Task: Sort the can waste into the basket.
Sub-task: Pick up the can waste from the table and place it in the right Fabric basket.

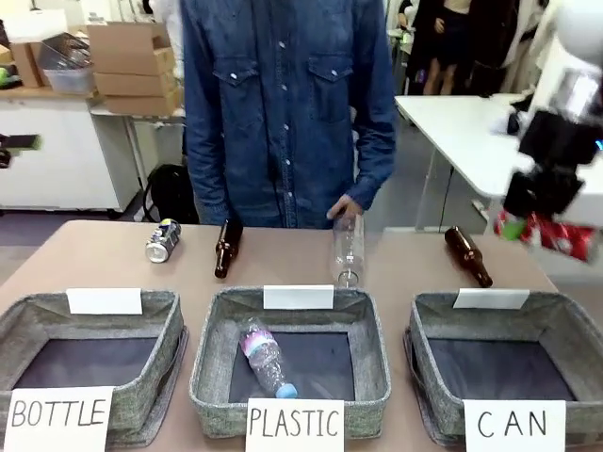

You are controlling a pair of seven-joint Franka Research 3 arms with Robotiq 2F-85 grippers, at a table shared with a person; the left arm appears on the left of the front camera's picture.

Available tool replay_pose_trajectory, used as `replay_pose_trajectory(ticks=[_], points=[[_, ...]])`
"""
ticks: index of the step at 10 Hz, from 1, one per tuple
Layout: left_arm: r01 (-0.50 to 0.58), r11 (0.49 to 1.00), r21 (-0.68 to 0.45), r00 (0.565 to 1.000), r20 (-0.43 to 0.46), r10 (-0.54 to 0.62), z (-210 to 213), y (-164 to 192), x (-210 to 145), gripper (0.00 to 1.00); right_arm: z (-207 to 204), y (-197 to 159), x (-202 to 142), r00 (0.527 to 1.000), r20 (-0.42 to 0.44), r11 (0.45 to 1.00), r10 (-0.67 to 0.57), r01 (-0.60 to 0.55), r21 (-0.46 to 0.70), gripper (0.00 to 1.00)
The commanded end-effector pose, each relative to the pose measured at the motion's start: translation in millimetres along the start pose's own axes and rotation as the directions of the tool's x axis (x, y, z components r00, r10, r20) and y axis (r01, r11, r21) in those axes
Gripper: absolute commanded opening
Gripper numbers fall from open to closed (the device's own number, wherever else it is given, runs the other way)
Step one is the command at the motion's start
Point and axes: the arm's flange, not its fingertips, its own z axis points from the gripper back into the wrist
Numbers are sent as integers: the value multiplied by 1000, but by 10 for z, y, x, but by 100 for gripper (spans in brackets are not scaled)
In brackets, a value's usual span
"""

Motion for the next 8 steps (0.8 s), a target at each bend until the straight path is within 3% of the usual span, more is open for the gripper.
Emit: replay_pose_trajectory(ticks=[1,3,4,5,8], points=[[17,1000,-24,1000,7,-17,-10,-17,18,100,-231,48,-397,925,-97,926,367,-353,136,0],[17,1000,-24,1000,7,-17,-10,-17,18,100,-368,120,-637,743,-132,754,656,-637,159,0],[17,1000,-24,1000,7,-17,-10,-17,18,100,-377,123,-663,688,-111,697,717,-707,119,0],[17,1000,-24,1000,7,-17,-10,-17,18,100,-369,128,-674,656,-105,664,748,-740,105,0],[17,1000,-24,1000,7,-17,-10,-17,18,100,-367,115,-643,648,-99,655,755,-748,106,0]])
